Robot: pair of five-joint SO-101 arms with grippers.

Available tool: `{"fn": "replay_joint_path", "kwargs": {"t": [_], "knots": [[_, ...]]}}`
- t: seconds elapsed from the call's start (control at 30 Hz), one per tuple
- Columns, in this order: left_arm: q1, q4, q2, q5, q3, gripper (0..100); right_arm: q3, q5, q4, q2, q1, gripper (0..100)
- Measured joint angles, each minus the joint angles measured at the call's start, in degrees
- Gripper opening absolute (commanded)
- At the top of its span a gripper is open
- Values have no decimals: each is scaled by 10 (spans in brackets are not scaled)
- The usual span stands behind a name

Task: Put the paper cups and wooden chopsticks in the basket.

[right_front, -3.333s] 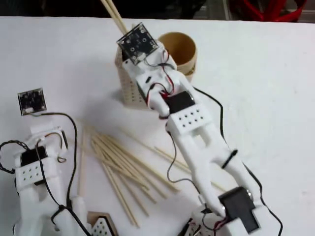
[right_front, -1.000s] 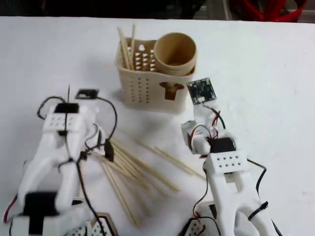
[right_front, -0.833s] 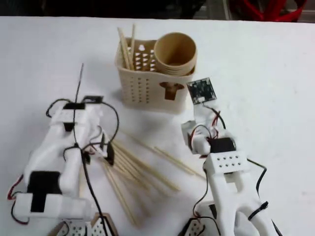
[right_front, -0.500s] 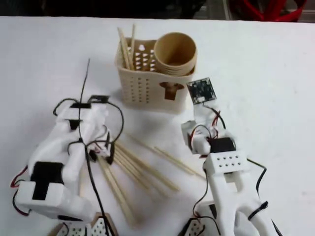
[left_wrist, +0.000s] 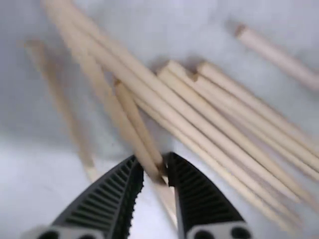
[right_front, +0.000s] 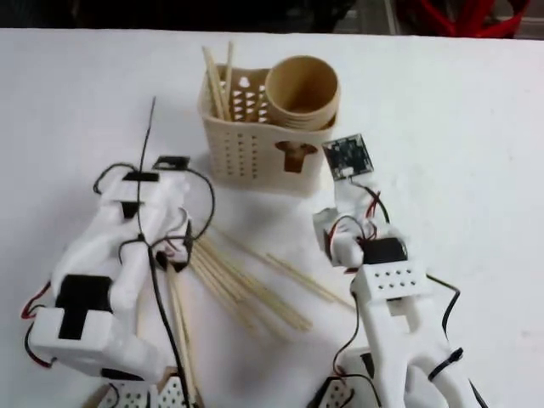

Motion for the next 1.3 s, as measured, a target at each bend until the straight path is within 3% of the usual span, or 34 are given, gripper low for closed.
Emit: {"fn": "replay_joint_path", "kwargs": {"t": [0.73,1.3], "knots": [[-4,11,2,1,-35,24,0,0,0,0,0,24],[-4,47,3,47,-102,24,0,0,0,0,0,24]]}}
